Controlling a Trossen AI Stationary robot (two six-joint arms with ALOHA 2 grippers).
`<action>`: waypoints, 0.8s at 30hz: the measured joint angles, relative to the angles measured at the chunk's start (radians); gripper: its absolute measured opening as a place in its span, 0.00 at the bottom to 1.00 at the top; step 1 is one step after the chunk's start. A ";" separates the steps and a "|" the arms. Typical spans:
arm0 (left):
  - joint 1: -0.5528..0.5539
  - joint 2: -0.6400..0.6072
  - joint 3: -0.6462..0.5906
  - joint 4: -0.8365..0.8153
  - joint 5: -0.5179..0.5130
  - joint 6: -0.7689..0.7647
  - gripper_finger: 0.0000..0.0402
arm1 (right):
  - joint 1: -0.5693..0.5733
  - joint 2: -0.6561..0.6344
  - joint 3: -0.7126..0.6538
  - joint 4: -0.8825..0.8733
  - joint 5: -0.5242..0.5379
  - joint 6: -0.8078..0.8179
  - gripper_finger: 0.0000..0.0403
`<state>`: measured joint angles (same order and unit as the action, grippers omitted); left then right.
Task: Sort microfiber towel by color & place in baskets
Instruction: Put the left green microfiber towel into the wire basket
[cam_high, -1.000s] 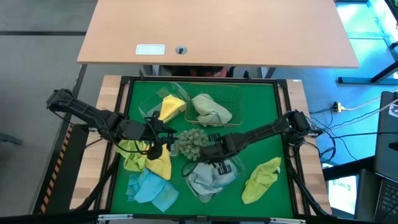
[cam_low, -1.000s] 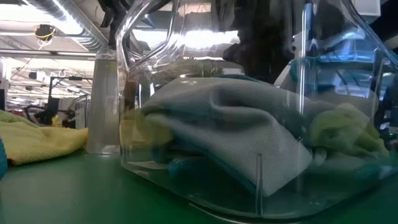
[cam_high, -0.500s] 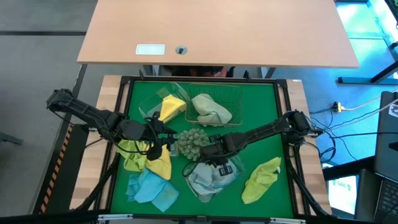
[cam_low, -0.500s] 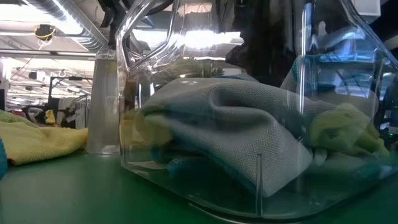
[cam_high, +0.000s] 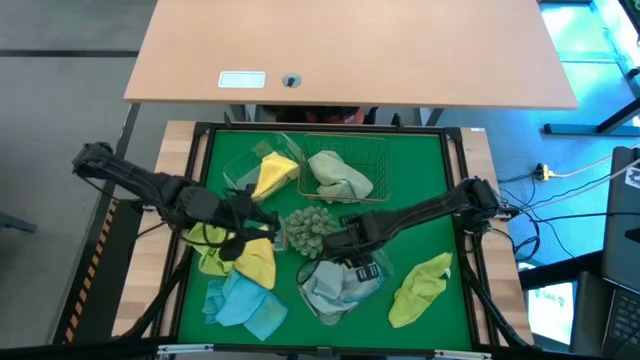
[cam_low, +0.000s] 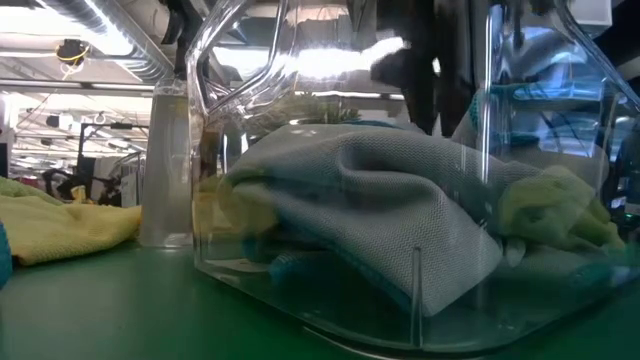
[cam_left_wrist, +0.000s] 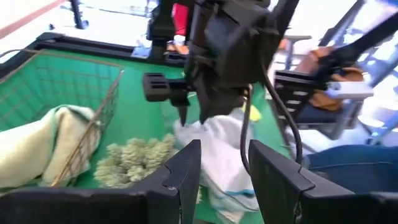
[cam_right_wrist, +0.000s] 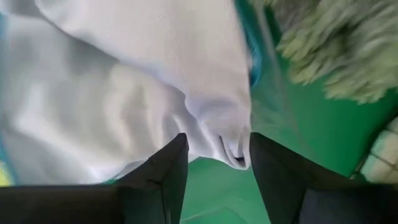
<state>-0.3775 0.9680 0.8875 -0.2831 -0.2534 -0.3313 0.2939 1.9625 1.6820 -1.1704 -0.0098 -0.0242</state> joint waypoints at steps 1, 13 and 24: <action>-0.006 -0.013 0.000 -0.004 0.010 -0.001 0.32 | 0.000 0.000 0.019 -0.008 0.000 0.000 0.43; -0.101 -0.162 0.000 -0.350 0.017 -0.292 0.32 | 0.001 -0.011 0.165 -0.153 0.001 0.001 0.43; -0.140 -0.138 0.000 -0.824 0.030 -0.743 0.32 | 0.012 -0.087 0.131 -0.215 0.044 0.064 0.43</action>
<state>-0.5179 0.8303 0.8879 -1.1071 -0.2229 -1.0741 0.3062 1.8760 1.8125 -1.3849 0.0342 0.0400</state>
